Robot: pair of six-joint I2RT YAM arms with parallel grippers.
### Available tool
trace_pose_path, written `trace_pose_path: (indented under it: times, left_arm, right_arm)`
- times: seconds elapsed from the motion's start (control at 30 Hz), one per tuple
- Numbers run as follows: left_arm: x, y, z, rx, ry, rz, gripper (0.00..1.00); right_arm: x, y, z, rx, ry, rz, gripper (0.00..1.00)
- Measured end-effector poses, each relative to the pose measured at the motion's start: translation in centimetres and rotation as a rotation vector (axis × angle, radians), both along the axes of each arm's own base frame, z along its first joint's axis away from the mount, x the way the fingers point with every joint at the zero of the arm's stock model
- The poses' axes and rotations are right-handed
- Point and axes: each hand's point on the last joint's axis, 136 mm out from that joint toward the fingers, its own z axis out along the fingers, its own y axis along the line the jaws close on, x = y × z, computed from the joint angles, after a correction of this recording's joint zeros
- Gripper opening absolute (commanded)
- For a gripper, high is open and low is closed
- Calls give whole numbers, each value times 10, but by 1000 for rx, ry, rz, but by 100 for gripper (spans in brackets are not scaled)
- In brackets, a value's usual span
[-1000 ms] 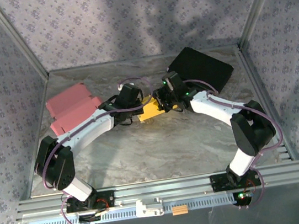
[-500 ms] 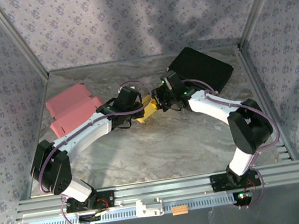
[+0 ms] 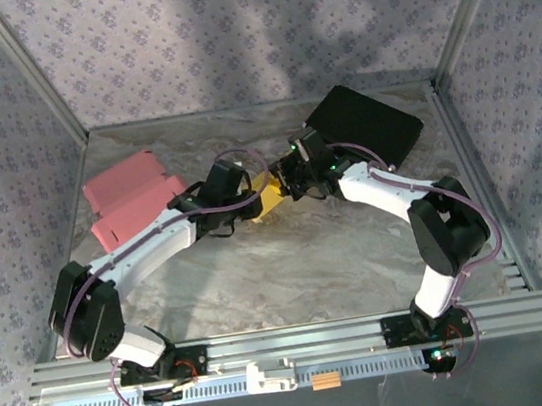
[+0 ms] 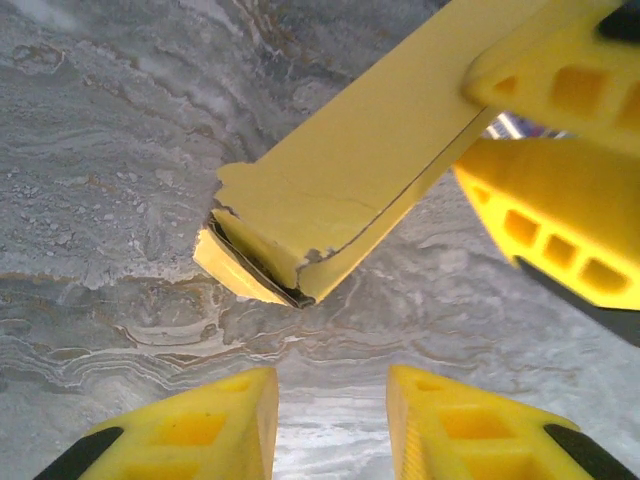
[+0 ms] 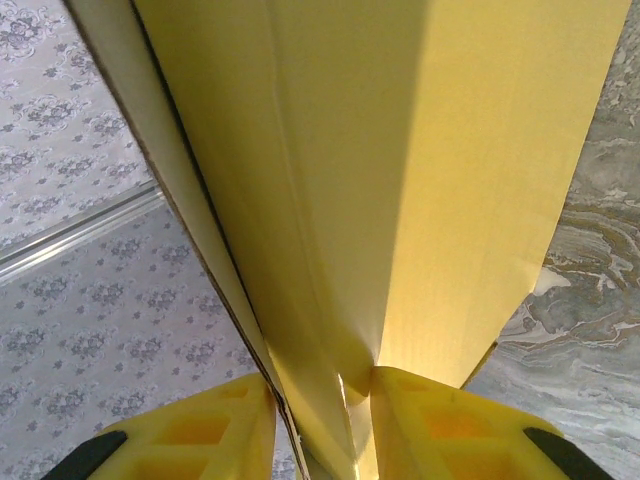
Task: Fold the paper box
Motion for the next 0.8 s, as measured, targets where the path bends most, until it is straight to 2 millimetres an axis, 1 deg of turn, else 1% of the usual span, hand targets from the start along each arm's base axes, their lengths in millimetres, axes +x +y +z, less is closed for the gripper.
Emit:
trace_pose_path:
  times: [0.13,0.23,0.3,0.4,0.47,0.6,0.8]
  left_arm:
    - [5,15,23,-103,9,129,37]
    - [12,29,33,-194,41,250,37]
    - [17,36,34,-243,68,317,37]
    - [21,41,28,-308,122,392,37]
    - [22,40,24,-342,155,423,38]
    - [29,29,20,-408,196,443,39]
    - [34,19,11,-447,235,447,38]
  right_arm:
    - [0,0,0,0,1,0,30]
    - [0,0,-1,0,1,0,30]
    - [0,0,-1,1,2,2,30]
    - [0,1,-1,1,2,2,29]
    - [0,1,-1,1,2,2,29]
    - [0,0,-1,1,3,3,29]
    - [0,1,-1,4,5,6,29]
